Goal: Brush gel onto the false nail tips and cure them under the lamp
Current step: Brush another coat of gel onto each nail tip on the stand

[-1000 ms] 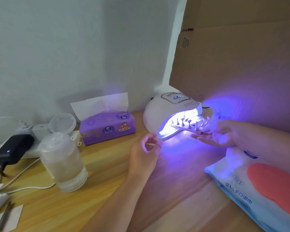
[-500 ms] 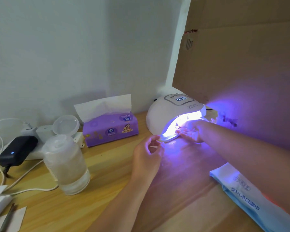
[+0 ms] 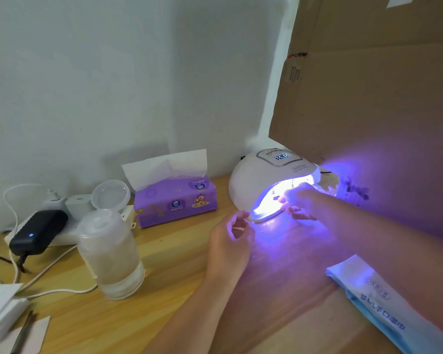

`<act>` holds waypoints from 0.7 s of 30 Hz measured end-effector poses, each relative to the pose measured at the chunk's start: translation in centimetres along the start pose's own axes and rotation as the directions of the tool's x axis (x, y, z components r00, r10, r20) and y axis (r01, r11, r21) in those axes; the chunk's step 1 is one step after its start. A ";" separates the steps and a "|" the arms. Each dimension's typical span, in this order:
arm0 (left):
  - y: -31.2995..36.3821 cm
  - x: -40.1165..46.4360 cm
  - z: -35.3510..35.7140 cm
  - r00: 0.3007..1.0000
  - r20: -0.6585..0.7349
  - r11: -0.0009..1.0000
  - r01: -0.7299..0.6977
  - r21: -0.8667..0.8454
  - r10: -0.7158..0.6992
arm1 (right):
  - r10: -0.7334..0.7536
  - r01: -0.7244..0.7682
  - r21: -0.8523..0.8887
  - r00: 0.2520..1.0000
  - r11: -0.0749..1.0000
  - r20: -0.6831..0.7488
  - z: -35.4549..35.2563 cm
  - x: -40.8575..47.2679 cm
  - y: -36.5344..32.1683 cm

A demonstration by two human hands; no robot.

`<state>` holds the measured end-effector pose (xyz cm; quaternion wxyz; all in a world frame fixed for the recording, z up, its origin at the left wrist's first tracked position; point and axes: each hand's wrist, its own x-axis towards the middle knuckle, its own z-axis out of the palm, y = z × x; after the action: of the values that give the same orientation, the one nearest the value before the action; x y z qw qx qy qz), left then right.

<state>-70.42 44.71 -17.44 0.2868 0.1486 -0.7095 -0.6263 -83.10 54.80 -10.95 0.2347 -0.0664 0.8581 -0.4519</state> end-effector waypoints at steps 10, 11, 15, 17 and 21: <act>0.1 0.0 0.0 1.000 -0.016 0.999 0.008 -0.040 -0.009 | -0.116 0.162 -0.787 0.987 0.596 0.115 -5.4 -2.5 -7.1; 0.1 0.0 0.0 1.000 -0.016 0.999 0.017 -0.035 -0.018 | -0.242 0.231 -0.728 0.966 0.645 0.092 -5.3 -2.1 -7.3; 0.2 -0.1 0.0 0.999 -0.008 0.999 0.033 -0.037 -0.033 | -0.490 0.410 -0.599 0.871 0.688 0.034 -3.7 -0.1 -6.4; 0.3 -0.1 0.0 0.999 -0.008 0.999 0.033 -0.024 -0.033 | -0.494 0.414 -0.613 0.868 0.674 0.043 -3.1 0.8 -5.9; 0.4 -0.1 0.0 0.999 -0.009 0.999 0.040 -0.030 -0.040 | -0.484 0.347 -0.705 0.875 0.618 0.006 -2.8 2.0 -5.7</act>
<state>-70.24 44.84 -17.07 0.2799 0.1616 -0.6957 -0.6415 -86.74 52.84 -5.69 0.0009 -0.3039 0.9412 -0.1474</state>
